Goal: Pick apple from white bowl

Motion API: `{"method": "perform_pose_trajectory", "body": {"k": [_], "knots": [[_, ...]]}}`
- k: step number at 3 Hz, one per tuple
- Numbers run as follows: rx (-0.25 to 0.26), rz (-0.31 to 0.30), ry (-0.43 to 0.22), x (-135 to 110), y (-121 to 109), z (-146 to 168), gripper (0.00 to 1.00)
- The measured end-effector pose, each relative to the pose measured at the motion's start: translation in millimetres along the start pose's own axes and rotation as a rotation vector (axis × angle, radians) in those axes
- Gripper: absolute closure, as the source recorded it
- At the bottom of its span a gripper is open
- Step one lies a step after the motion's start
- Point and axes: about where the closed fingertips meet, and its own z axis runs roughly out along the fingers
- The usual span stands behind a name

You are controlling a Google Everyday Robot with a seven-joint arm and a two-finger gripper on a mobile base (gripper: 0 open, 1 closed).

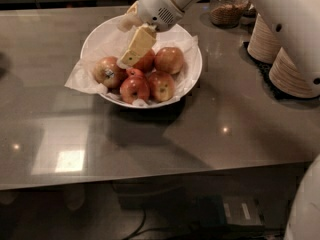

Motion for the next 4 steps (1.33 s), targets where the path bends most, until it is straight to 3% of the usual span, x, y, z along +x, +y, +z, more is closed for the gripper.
{"method": "perform_pose_trajectory", "body": {"k": [4], "knots": [[-0.083,0.067,0.015,12.4,1.5,52.6,0.25]]}}
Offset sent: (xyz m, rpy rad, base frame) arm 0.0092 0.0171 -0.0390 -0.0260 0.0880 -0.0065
